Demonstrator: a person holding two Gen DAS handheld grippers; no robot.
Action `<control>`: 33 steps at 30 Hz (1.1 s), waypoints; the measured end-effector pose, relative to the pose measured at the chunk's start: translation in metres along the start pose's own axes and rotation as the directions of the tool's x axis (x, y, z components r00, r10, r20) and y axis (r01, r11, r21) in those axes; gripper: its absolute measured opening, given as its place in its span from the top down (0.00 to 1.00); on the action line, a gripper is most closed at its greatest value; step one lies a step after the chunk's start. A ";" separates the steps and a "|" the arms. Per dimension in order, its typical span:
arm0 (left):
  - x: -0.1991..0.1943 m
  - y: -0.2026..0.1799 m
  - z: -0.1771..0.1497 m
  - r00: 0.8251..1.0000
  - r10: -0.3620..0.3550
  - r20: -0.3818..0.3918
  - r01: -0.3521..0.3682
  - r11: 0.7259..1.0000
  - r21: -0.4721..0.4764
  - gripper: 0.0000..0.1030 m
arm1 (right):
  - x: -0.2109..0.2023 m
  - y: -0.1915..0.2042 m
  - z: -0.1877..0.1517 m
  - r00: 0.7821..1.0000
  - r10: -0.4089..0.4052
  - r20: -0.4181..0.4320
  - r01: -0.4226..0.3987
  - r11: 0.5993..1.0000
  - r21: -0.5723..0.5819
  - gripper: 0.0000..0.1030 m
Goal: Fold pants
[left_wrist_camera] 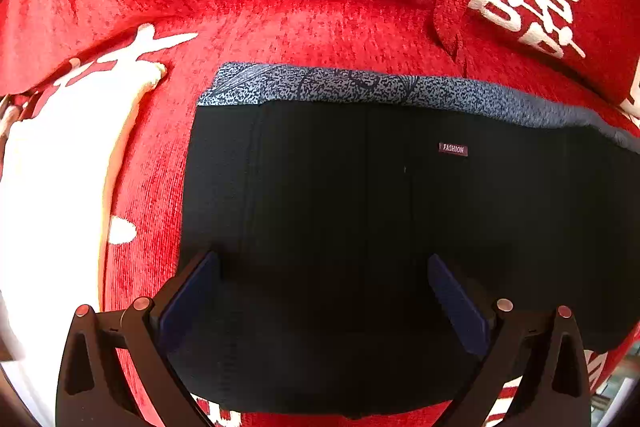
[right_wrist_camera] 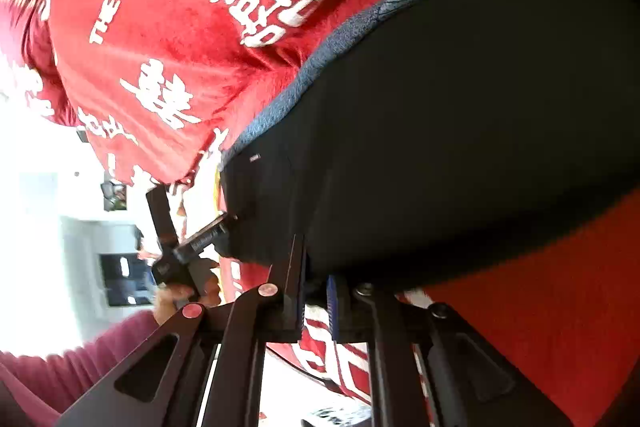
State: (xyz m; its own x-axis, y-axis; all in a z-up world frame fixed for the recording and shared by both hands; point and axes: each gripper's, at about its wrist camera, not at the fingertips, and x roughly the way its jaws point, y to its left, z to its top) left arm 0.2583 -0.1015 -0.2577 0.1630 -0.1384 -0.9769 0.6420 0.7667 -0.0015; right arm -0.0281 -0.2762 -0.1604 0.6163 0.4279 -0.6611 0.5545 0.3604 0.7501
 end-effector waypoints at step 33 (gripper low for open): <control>-0.050 -0.190 -0.003 0.998 -0.051 0.038 0.048 0.996 0.081 0.00 | -0.084 -0.034 0.063 0.938 -0.312 0.153 0.335 0.928 -0.162 0.56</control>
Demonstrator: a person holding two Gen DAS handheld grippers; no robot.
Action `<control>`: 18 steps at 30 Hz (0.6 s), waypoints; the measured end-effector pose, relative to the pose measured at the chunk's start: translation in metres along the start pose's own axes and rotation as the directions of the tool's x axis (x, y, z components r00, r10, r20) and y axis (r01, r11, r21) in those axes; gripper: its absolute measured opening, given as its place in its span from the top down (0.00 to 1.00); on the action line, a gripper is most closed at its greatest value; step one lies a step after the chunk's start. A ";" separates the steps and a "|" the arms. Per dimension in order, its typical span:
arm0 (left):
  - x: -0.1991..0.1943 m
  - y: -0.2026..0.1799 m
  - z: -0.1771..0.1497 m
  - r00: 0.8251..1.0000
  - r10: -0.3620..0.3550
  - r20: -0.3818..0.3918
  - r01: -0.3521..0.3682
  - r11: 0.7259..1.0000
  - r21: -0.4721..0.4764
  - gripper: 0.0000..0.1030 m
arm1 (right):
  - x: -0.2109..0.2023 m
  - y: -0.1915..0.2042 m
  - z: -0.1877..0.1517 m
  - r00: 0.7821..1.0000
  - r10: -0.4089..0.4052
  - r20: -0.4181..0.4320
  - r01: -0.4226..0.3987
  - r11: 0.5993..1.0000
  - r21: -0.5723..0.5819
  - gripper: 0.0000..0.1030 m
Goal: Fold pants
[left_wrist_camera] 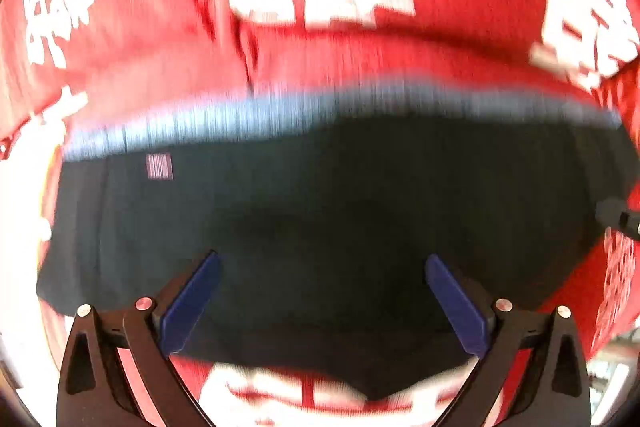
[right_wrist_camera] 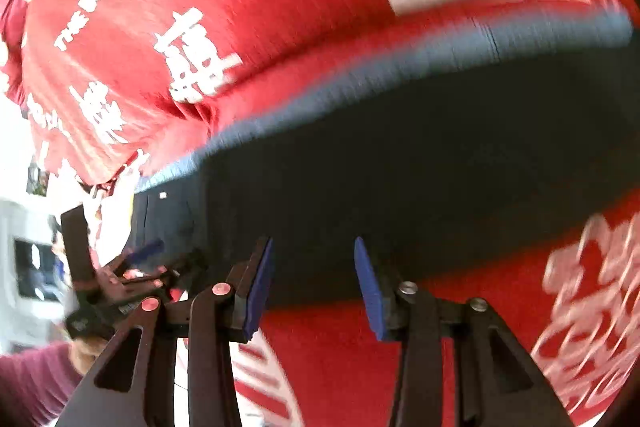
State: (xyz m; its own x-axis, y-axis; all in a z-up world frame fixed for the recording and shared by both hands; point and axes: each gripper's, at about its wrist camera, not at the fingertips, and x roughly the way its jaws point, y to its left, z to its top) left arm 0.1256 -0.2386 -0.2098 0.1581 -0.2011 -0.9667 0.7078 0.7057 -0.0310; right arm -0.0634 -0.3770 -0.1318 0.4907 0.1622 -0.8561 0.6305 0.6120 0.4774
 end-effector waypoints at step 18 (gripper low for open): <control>0.037 0.003 0.049 0.998 0.054 -0.021 -0.057 0.990 -0.131 0.00 | 0.026 -0.068 0.109 0.961 -0.276 0.027 0.274 0.960 0.062 0.53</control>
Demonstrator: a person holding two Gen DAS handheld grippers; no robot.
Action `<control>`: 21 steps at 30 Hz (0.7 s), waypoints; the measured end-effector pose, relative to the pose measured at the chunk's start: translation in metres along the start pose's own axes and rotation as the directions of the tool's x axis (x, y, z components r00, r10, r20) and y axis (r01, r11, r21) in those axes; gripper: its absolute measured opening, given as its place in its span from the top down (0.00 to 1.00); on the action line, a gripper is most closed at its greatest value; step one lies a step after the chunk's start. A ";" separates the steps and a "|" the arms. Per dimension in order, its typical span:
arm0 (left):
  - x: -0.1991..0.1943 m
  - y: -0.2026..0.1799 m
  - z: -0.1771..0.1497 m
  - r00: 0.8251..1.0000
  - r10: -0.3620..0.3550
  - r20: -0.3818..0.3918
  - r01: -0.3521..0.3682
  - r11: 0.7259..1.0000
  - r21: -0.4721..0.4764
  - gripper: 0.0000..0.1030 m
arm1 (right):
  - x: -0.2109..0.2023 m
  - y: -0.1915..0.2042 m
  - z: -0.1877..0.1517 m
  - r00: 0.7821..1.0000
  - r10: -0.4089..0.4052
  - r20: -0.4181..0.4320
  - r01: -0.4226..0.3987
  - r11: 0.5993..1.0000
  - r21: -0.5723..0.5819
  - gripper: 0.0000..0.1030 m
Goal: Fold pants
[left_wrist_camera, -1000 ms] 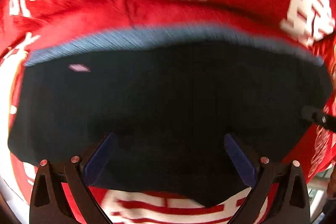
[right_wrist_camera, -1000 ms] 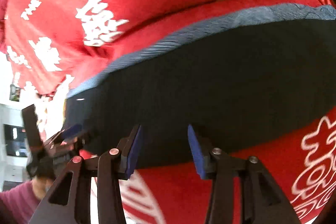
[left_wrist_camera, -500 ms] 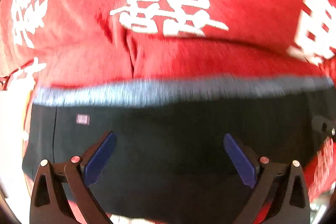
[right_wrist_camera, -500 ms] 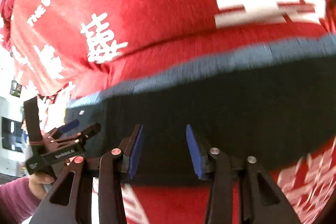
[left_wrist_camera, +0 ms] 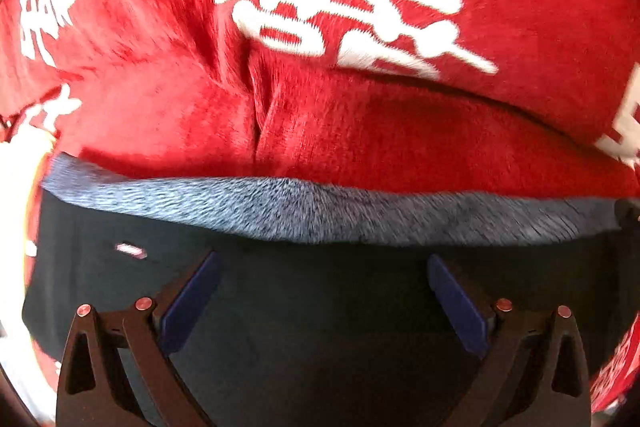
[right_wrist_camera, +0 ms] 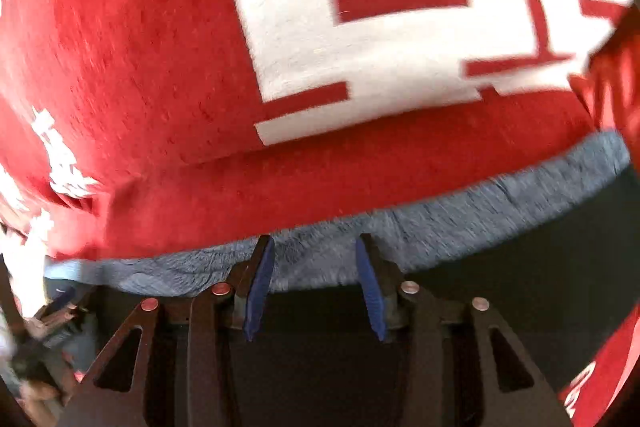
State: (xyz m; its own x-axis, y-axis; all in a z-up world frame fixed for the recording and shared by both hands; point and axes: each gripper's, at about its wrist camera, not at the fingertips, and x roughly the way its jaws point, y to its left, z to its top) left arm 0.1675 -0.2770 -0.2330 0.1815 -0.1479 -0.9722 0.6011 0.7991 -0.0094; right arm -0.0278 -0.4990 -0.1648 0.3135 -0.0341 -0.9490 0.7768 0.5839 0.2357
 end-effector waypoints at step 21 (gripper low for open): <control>-0.020 -0.016 -0.086 0.992 0.076 -0.096 -0.073 0.997 0.037 0.00 | -0.053 -0.024 -0.127 0.999 0.040 -0.019 -0.039 0.999 0.012 0.29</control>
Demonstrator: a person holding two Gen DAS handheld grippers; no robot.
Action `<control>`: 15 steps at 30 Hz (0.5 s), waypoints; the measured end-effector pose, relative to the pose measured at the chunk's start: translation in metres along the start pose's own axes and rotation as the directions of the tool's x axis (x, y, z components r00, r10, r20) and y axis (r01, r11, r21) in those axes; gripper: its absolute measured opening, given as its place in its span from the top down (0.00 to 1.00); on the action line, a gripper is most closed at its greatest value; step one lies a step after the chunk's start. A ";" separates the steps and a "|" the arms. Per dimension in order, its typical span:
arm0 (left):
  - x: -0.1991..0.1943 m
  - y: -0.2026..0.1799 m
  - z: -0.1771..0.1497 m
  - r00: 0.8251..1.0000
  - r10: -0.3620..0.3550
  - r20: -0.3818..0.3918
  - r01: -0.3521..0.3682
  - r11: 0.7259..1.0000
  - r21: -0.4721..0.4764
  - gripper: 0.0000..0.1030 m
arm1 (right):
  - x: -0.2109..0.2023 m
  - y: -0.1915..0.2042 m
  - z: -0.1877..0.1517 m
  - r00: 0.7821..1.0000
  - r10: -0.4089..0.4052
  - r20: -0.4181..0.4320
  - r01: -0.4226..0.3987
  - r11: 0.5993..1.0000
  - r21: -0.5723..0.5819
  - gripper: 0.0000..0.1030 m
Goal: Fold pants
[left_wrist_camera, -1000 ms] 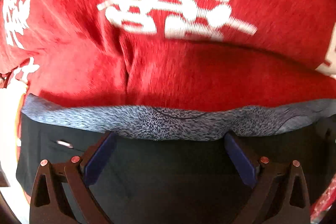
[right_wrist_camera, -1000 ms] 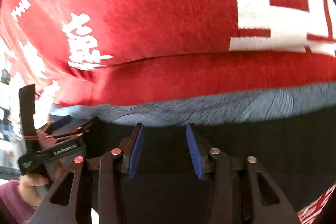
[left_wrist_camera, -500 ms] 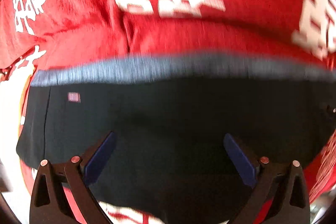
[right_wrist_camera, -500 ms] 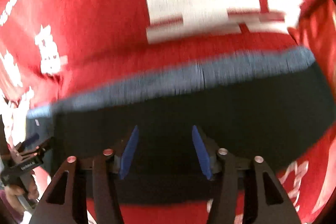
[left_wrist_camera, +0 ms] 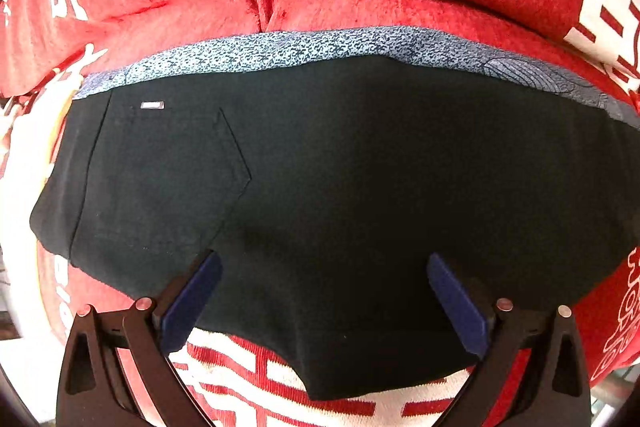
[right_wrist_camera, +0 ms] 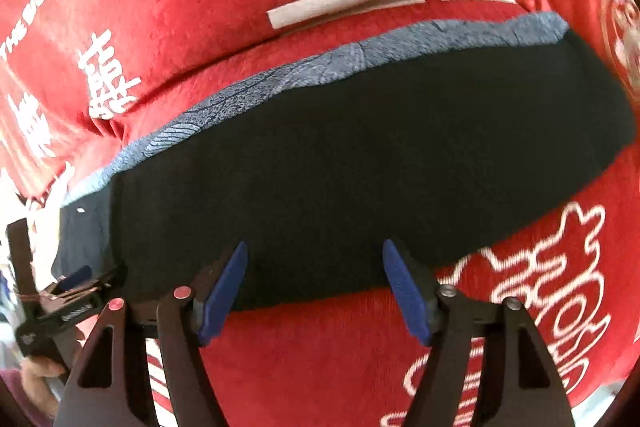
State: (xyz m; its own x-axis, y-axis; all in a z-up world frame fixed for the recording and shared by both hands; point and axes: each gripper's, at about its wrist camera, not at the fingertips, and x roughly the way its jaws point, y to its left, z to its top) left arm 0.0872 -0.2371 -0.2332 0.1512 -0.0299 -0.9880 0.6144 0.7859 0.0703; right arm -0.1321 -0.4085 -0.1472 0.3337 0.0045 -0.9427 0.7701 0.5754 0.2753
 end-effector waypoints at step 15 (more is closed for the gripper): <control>-0.022 -0.056 0.002 0.999 -0.004 -0.032 0.008 0.992 0.127 0.00 | -0.031 -0.035 -0.024 0.996 0.065 -0.057 -0.055 0.986 0.158 0.28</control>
State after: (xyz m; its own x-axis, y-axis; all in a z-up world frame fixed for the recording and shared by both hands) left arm 0.0514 -0.2815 -0.2150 0.1242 -0.0128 -0.9922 0.7090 0.7007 0.0797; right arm -0.1822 -0.4093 -0.1322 0.3518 0.0881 -0.9319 0.8266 0.4381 0.3534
